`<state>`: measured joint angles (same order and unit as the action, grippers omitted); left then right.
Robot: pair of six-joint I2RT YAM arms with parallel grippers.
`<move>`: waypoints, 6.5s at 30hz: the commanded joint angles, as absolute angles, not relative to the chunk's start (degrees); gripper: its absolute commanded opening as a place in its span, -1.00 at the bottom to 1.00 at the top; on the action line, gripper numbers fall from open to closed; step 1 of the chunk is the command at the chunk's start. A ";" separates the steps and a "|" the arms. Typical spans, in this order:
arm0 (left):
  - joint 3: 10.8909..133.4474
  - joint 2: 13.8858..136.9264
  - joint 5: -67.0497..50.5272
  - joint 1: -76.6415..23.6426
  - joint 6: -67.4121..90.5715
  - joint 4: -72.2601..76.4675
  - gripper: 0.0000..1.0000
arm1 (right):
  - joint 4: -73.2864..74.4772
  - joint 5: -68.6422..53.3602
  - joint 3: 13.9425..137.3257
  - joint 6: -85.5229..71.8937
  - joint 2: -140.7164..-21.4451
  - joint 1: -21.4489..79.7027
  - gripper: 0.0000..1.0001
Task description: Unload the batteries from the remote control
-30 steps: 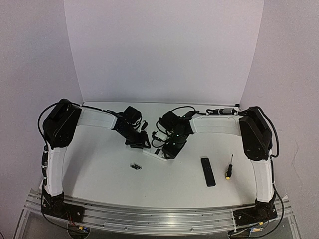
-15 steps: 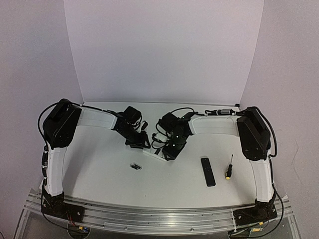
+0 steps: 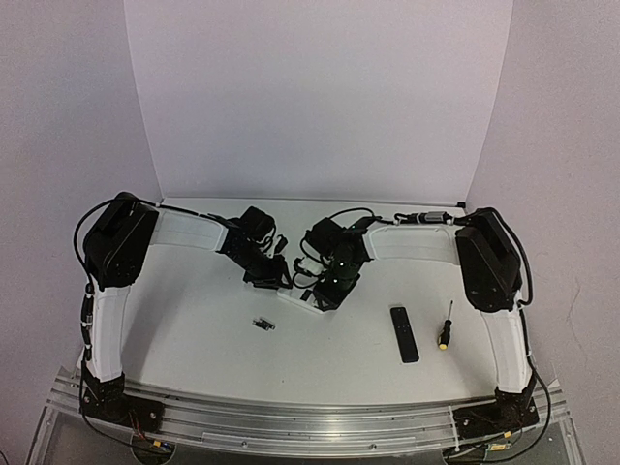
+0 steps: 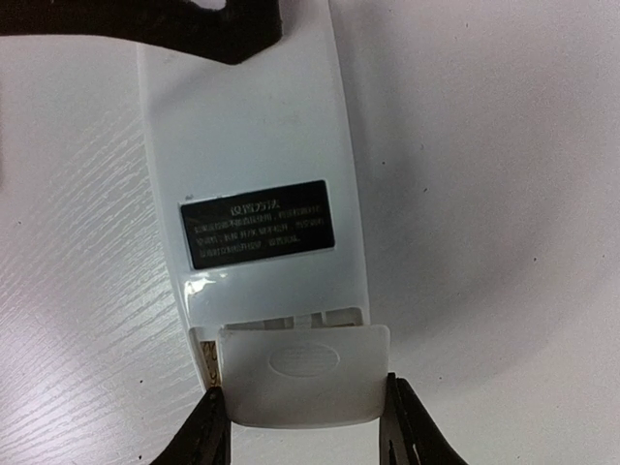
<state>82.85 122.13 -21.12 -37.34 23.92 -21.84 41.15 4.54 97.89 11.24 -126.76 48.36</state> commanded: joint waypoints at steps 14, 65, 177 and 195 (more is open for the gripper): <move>80.07 124.36 -20.20 -38.38 26.58 -22.71 -0.27 | 40.54 0.22 98.16 11.61 -127.41 49.07 -0.65; 74.56 121.70 -13.45 -41.14 28.68 -22.93 -0.28 | 40.82 2.70 93.95 6.35 -121.13 50.87 -0.67; 75.77 119.98 -14.21 -41.13 28.51 -23.69 -0.23 | 39.49 14.51 94.28 -29.11 -115.46 50.32 0.42; 73.29 118.04 -17.38 -41.14 28.39 -20.77 -0.22 | 25.93 8.44 83.42 -53.09 -116.03 47.98 0.06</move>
<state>75.22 117.91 -15.90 -40.07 28.71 -15.09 31.01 9.00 83.75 -49.93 -115.48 49.21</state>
